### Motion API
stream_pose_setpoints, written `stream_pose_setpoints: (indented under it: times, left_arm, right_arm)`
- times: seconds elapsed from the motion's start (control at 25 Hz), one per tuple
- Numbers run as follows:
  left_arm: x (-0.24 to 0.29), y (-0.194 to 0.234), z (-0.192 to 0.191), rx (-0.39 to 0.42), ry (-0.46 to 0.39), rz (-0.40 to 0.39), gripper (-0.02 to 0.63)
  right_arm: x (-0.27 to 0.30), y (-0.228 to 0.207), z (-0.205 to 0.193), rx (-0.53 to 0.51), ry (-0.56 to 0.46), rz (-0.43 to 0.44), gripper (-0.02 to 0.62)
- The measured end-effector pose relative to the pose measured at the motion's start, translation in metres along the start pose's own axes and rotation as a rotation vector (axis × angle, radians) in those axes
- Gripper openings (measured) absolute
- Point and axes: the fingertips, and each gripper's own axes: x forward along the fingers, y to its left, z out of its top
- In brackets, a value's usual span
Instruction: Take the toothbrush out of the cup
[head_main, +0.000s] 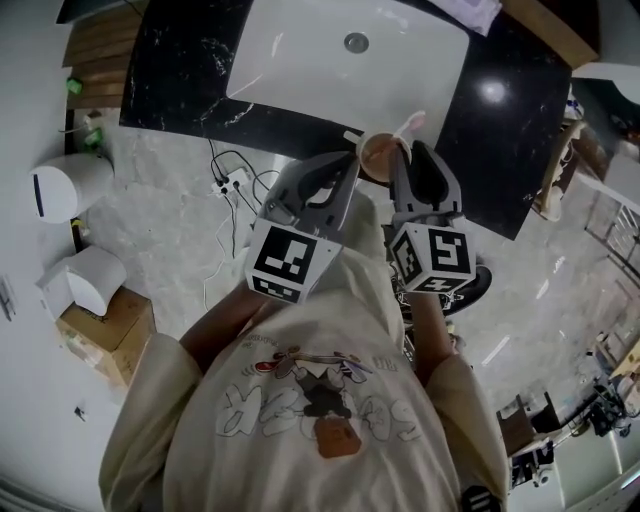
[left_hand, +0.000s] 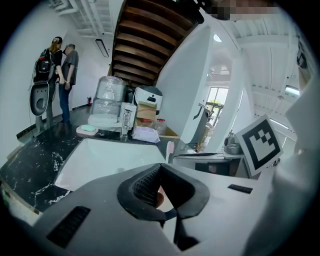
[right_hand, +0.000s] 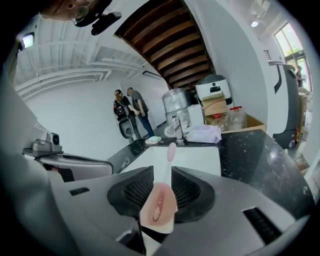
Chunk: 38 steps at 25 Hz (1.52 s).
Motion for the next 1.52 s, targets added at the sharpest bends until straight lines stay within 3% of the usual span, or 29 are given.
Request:
stream_pose_setpoints:
  times: [0.44, 0.8, 1.52]
  left_arm:
    - [0.008, 0.012, -0.012, -0.021, 0.028, 0.001, 0.003]
    - [0.008, 0.018, -0.012, -0.026, 0.030, 0.010, 0.003]
    - [0.004, 0.010, 0.004, -0.011, -0.004, 0.014, 0.003]
  right_arm:
    - [0.029, -0.006, -0.009, -0.044, 0.096, 0.053, 0.114]
    - [0.039, -0.006, -0.010, -0.050, 0.135, 0.098, 0.064]
    - [0.016, 0.002, 0.016, 0.003, 0.001, 0.157, 0.039]
